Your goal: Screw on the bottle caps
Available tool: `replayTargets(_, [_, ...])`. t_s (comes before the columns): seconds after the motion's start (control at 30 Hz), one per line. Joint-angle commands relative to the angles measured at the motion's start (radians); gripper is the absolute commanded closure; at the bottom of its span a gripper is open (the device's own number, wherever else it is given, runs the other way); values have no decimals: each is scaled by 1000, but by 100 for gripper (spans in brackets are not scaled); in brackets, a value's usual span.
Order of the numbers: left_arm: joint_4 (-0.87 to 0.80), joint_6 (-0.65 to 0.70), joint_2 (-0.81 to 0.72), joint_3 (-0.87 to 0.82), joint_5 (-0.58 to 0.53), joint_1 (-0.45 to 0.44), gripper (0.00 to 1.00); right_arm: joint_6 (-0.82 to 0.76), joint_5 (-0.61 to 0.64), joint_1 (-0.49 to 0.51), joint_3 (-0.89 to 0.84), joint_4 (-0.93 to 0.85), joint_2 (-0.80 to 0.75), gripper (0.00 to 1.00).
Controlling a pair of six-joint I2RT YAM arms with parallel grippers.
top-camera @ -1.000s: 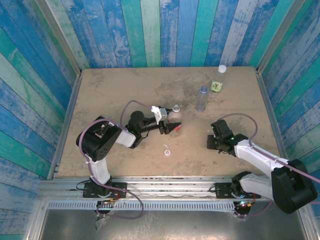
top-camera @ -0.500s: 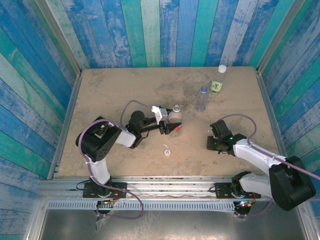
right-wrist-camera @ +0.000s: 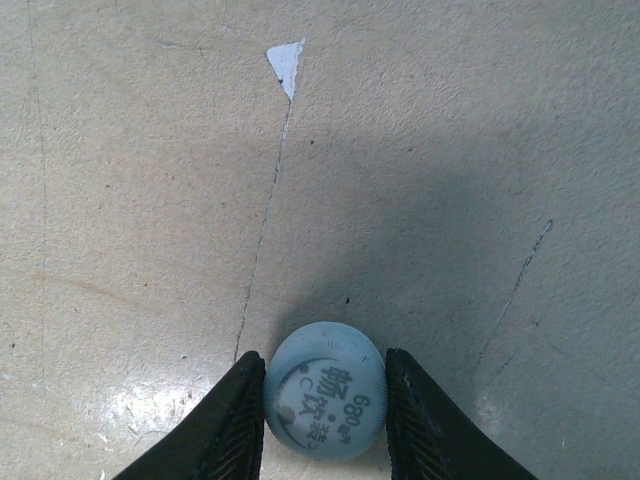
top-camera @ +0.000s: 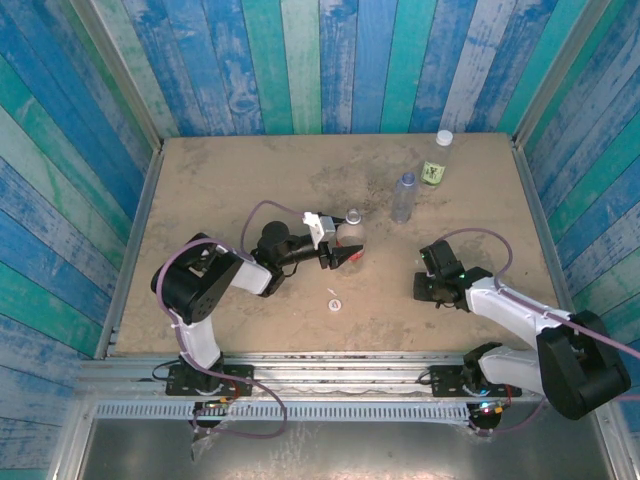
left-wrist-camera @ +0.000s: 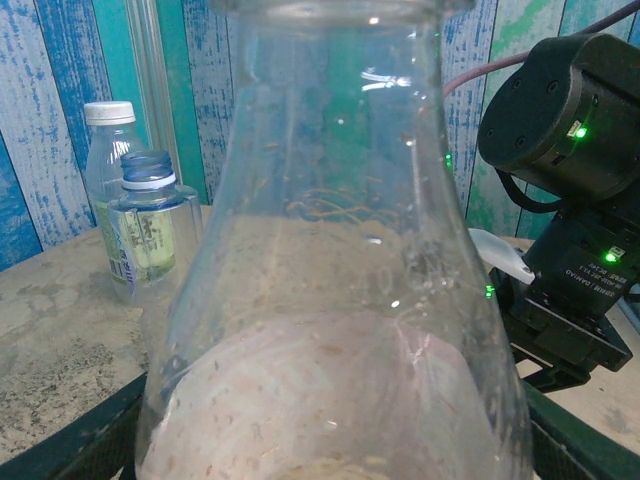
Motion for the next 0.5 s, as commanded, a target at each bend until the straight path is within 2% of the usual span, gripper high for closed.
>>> replayTargets(0.0, [-100,21,-22,-4,0,-7,28,-1,5,4,15,-21,-15,66])
replayTargets(0.27, [-115,35,-21,-4,-4,-7,28,-50,-5,12,91,-104,-28,67])
replayTargets(0.47, [-140,53,-29,-7,-11,-6,27,-111,-29,30,213,-199,-6,66])
